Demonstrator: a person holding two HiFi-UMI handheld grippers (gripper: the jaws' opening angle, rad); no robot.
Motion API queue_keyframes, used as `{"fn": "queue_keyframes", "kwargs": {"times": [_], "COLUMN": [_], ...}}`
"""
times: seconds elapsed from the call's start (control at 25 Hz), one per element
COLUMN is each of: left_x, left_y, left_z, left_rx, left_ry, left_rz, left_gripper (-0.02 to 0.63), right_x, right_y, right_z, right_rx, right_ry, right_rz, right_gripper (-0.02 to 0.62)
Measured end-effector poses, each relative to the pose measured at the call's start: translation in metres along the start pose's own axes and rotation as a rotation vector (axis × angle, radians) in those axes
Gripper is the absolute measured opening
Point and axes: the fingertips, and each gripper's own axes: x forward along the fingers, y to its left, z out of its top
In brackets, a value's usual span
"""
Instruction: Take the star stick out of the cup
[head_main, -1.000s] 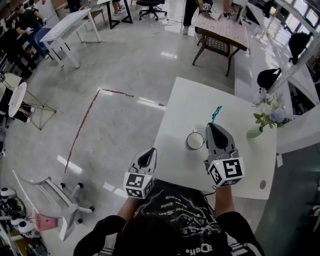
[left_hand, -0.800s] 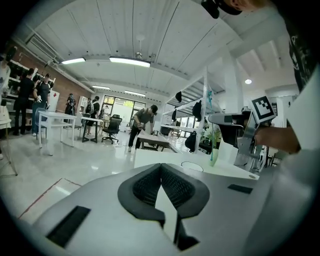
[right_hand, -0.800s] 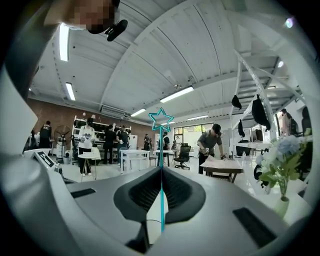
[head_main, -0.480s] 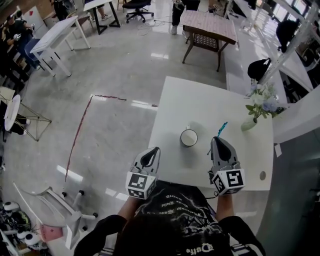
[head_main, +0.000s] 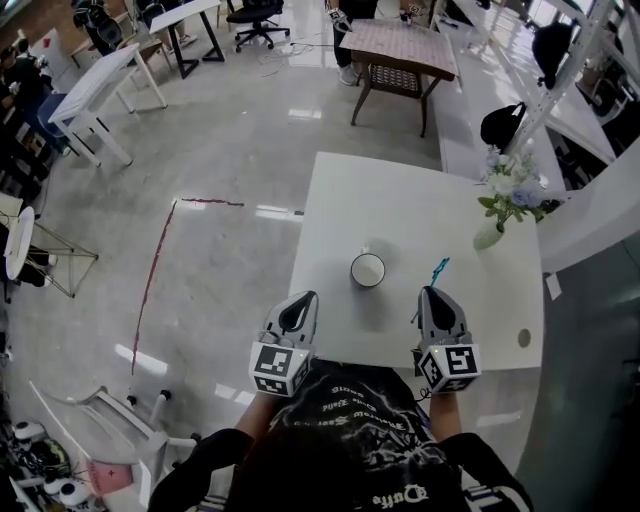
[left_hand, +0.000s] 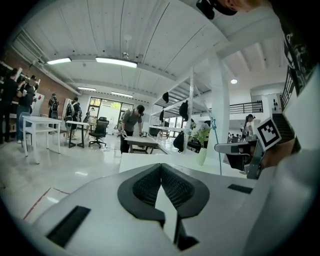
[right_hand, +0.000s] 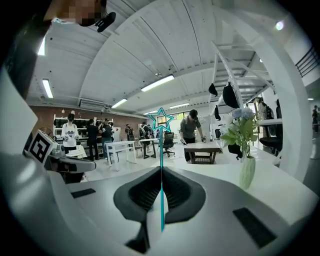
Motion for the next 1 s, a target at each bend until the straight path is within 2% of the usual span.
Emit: {"fn": "queue_keyframes", "kwargs": {"times": [0.28,1.0], "left_x": [0.002,-0.007], "left_y": [-0.009,-0.004], "left_z": [-0.006,-0.01], "left_rx": [-0.014,-0.078], "left_ry": [-0.001,0.014], "left_rz": [-0.038,0.008], "left_gripper": [0.02,0.02], "right_x": [-0.007,-0.012], "right_y": [-0.004,0.006], "right_z": [-0.019,-0.022], "right_rx": [0.037,-0.015], "right_ry": [0.028,0.045], "right_rz": [-0.016,0.006], "right_gripper": [0.012,0.012]}}
